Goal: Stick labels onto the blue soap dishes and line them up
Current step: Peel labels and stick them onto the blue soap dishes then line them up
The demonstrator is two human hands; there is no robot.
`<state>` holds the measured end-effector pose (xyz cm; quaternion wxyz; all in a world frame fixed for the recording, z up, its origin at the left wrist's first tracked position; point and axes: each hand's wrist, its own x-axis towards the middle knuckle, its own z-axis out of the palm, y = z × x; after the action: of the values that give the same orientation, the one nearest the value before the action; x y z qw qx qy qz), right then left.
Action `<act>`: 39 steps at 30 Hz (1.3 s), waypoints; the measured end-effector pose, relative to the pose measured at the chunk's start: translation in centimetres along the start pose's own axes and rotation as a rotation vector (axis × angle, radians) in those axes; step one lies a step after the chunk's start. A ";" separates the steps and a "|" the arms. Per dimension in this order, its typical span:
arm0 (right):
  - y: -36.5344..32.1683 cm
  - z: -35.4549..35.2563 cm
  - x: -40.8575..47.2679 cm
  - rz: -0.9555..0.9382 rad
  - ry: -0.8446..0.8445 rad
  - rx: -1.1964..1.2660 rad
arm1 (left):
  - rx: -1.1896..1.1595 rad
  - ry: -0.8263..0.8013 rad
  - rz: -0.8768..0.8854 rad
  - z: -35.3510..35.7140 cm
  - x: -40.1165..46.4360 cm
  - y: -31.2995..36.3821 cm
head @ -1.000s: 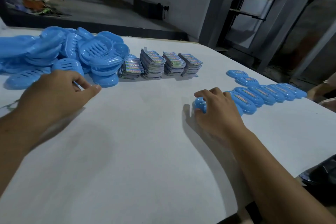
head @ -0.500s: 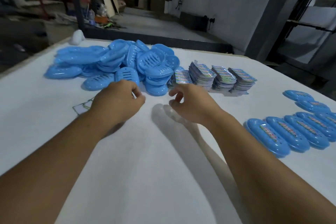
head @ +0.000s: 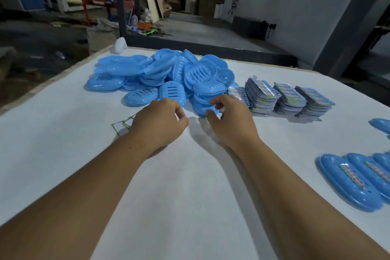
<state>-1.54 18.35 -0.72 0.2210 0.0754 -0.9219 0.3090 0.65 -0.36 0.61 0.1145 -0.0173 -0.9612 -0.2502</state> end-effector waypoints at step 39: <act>-1.2 -2.4 -0.1 -0.112 -0.160 0.428 | -0.388 0.045 0.225 -1.0 0.3 -0.1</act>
<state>-0.32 18.83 1.55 0.1428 0.1959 -0.8443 0.4778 0.57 -0.96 1.49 0.1576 -0.1408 -0.8843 -0.4164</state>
